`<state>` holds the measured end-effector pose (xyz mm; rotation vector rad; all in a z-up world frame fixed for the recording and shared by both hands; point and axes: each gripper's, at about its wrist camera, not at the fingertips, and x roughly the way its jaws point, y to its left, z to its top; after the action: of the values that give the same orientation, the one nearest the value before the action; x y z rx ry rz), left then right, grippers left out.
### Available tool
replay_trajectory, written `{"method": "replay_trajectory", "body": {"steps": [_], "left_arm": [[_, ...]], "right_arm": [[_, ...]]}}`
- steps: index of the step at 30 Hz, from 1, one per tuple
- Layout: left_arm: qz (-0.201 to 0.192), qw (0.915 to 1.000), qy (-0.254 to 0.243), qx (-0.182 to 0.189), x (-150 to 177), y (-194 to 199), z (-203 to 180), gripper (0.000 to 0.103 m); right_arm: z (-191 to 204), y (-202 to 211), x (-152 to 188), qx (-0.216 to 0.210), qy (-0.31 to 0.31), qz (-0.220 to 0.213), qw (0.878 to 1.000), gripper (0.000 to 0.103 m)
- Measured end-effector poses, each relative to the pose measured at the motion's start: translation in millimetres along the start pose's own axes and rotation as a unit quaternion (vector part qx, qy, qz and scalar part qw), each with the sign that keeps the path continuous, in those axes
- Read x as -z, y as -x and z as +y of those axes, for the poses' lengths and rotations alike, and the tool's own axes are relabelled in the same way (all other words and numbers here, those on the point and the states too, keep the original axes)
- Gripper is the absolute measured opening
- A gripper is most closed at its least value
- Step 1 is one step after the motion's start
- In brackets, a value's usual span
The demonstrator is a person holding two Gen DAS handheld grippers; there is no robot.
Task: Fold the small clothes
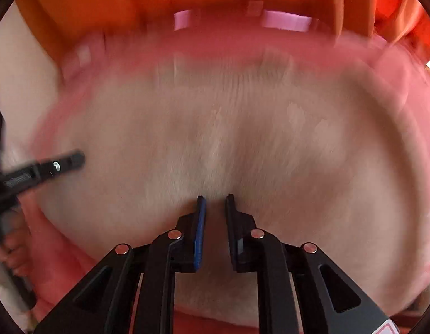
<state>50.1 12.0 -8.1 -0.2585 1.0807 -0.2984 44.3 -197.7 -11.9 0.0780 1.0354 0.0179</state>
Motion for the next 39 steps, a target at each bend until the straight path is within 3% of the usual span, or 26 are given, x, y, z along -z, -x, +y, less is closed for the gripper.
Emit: {"method": "replay_trajectory", "body": {"steps": [4,6,7,8,10,13,15,19,21,23,24,26,29,31,32,35,37,39], "left_arm": [[-0.015,0.9999,0.006,-0.002,5.5,27.8,6.3,0.004],[-0.011,0.9998,0.010,-0.015,10.1,26.4,15.9,0.004],[-0.008,0.9997,0.020,-0.015,13.9,22.9,21.1,0.004],[-0.007,0.9995,0.029,-0.010,17.5,21.9,26.1,0.004],[-0.009,0.9991,0.039,-0.011,22.1,30.5,28.3,0.004],[-0.030,0.9985,0.042,-0.018,27.3,57.0,34.8,0.004],[-0.046,0.9975,0.048,-0.025,23.0,67.6,40.0,0.006],[-0.062,0.9974,0.035,-0.015,-4.9,62.3,31.0,0.010],[-0.059,0.9978,0.015,-0.025,-17.9,45.5,23.3,0.028],[-0.034,0.9983,0.005,-0.048,-23.8,16.8,23.2,0.028],[-0.027,0.9981,0.004,-0.054,-23.2,8.1,26.2,0.028],[-0.034,0.9982,0.004,-0.049,-22.3,10.0,27.3,0.028],[-0.051,0.9983,0.006,-0.027,-33.0,30.1,31.0,0.031],[-0.072,0.9970,0.005,-0.029,-47.4,39.0,36.7,0.046],[-0.081,0.9962,0.006,-0.034,-56.2,41.0,39.9,0.056],[-0.094,0.9949,0.023,-0.028,-88.3,31.8,57.6,0.069],[-0.060,0.9967,0.044,-0.032,-107.8,8.3,70.6,0.069],[-0.031,0.9989,0.035,-0.010,-117.1,-15.3,74.6,0.069]], "right_arm": [[8.4,44.4,-3.3,-0.033,0.007,-0.036,0.999,0.011],[14.1,23.2,8.1,-0.037,0.011,0.003,0.999,0.011],[14.0,2.4,17.1,-0.034,0.013,0.046,0.998,0.010],[12.3,-0.7,24.2,-0.033,0.003,0.025,0.999,0.009],[17.0,7.9,15.0,-0.027,-0.002,0.038,0.999,0.010],[23.5,44.1,-0.8,-0.060,-0.018,-0.004,0.998,0.011],[34.7,54.1,-17.3,-0.056,-0.006,-0.029,0.998,0.011],[51.5,23.1,-49.7,-0.077,-0.003,-0.014,0.997,0.013],[65.0,-4.7,-56.0,-0.094,-0.005,0.016,0.995,0.013],[80.1,-42.0,-51.6,-0.082,0.020,0.051,0.995,0.013],[86.0,-40.8,-49.0,-0.070,0.037,0.029,0.996,0.013],[87.9,-27.4,-51.5,-0.060,0.057,0.023,0.996,0.013],[56.9,13.5,-59.2,-0.058,0.033,-0.039,0.997,0.017],[14.4,34.7,-67.9,-0.020,-0.004,-0.085,0.996,0.052],[-5.2,37.3,-71.5,-0.006,-0.019,-0.095,0.995,0.059],[-82.1,29.3,-83.3,0.071,-0.094,-0.097,0.988,0.063],[-127.2,16.5,-86.0,0.093,-0.143,-0.082,0.982,0.064],[-155.1,-2.2,-87.9,0.112,-0.166,-0.058,0.978,0.064]]}}
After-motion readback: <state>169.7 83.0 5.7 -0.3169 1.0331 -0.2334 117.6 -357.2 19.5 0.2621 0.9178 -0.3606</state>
